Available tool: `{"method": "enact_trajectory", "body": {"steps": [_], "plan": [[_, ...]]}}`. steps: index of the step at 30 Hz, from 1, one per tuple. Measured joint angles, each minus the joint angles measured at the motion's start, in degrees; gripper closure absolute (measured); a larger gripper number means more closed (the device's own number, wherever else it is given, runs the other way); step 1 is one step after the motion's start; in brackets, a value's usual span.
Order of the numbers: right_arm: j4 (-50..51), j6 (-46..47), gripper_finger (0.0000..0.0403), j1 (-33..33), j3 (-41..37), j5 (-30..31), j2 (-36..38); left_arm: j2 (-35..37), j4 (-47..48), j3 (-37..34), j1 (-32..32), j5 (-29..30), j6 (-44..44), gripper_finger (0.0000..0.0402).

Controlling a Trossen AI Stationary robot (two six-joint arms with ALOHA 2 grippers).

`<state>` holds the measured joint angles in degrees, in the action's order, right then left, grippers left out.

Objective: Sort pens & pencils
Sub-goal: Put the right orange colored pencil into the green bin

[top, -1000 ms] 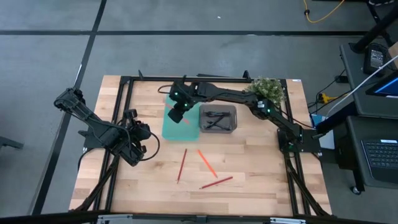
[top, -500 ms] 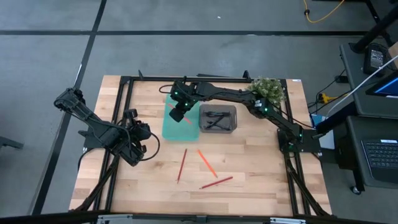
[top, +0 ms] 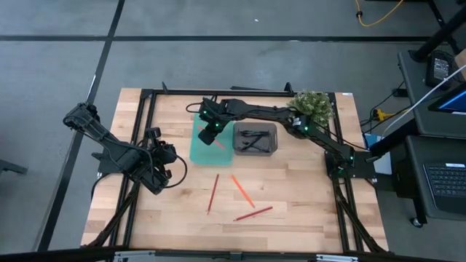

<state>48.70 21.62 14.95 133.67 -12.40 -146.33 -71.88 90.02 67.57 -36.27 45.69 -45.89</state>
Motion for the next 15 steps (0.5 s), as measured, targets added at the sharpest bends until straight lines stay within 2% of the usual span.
{"method": "enact_trajectory", "body": {"steps": [10,15], "plan": [[-1.31,-2.08,0.0402,0.60,-0.02,-1.26,-1.37,0.01,0.00,0.00,0.00,0.07,0.00,0.0360],[-1.61,-2.59,0.0385,0.58,0.37,-1.34,-1.34,0.00,-0.02,0.00,0.00,0.09,0.00,0.0360]]}}
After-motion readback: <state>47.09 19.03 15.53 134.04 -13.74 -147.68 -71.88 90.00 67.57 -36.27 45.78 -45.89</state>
